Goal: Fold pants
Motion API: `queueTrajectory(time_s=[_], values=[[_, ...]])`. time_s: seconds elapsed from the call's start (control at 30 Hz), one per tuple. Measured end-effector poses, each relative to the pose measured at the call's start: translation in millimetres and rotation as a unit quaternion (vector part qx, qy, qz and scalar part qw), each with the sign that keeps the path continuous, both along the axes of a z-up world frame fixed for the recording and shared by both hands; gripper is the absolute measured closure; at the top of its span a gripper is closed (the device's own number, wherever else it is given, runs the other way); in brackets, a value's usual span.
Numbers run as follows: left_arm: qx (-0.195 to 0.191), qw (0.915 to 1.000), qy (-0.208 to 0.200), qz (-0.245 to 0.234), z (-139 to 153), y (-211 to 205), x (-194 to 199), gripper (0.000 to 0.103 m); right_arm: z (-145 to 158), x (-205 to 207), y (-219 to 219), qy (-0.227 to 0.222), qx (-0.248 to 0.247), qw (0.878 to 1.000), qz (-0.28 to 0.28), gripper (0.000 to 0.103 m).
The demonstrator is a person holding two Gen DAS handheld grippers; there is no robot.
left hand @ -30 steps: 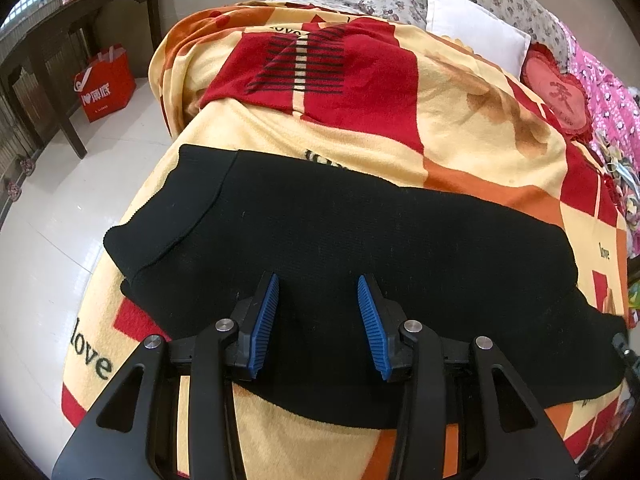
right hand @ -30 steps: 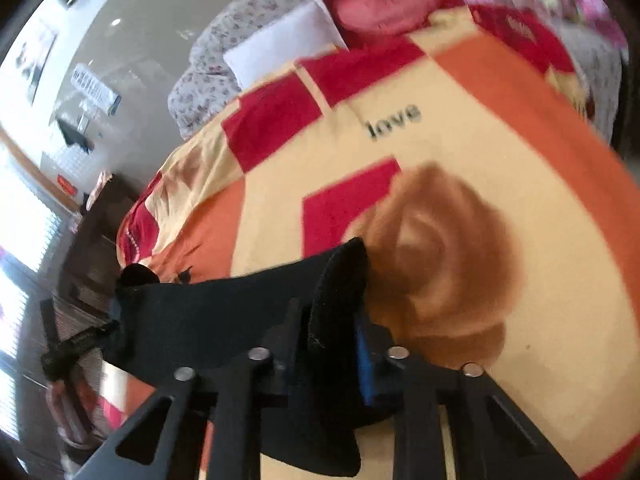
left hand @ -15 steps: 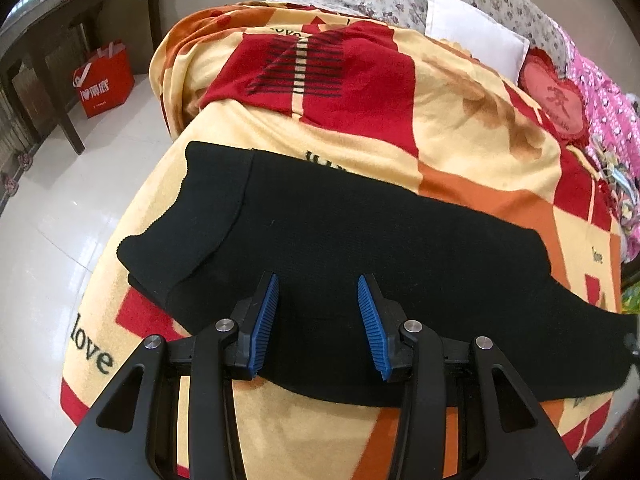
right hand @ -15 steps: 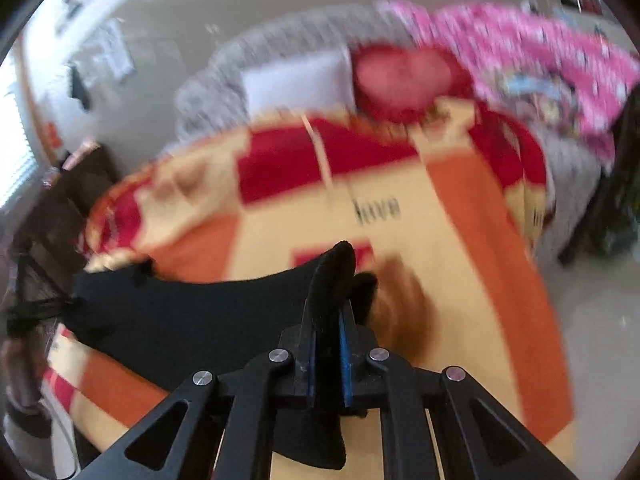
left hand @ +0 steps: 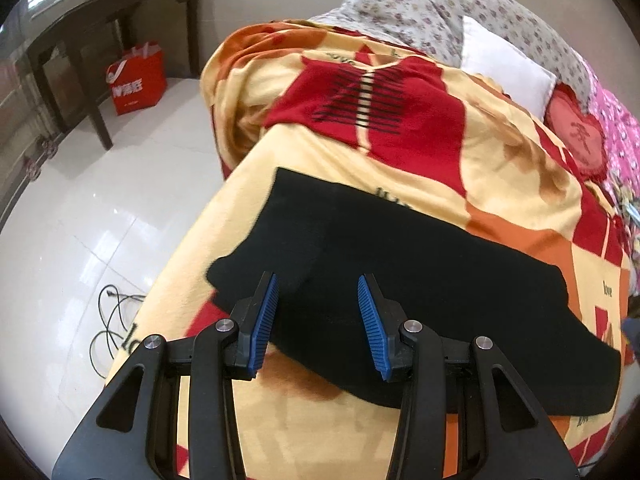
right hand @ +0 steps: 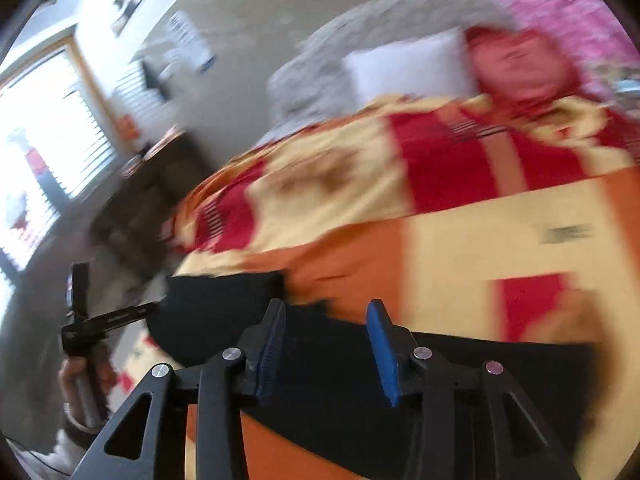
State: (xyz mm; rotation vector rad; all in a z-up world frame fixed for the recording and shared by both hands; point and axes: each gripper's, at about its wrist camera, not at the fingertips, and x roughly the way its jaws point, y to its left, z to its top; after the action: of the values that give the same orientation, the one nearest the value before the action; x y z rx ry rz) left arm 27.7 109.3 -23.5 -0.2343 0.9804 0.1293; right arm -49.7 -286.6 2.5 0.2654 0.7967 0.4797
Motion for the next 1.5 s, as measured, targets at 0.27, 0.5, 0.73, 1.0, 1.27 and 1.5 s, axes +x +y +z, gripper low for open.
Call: queueTrajectory(time_s=[0.27,0.5,0.73,1.0,1.27,1.5], values=[[0.001,0.9998,0.018,-0.001,-17.9,5.4,0.5,0.062,-44.2,50.8,77.7,0.049,-0.035,0.996,0.069,0.071],[0.006,0.9999,0.011,-0.005,-26.1,5.9,0.7,0.057,-55.4,74.0,99.1,0.029,-0.14,0.988,0.059,0.092],[0.038,0.9992,0.01,-0.001,-23.2,-2.5,2.1,0.056,-42.0,68.3,85.7,0.018,-0.104,0.994,0.032,0.09],[0.037,0.9991,-0.013,-0.013,-0.2,-18.9,-10.6,0.055,-19.1,19.0,64.1,0.004,-0.104,0.994,0.02,0.078],[0.037,0.9977,-0.022,-0.053,8.4,-57.9,-19.6,0.055,-38.2,-15.8,38.7,0.025,-0.119,0.993,0.004,0.076],[0.034,0.9944,-0.014,-0.099,5.2,-98.5,-23.3,0.055,-57.2,-25.0,15.3,0.048,-0.114,0.992,-0.016,0.075]])
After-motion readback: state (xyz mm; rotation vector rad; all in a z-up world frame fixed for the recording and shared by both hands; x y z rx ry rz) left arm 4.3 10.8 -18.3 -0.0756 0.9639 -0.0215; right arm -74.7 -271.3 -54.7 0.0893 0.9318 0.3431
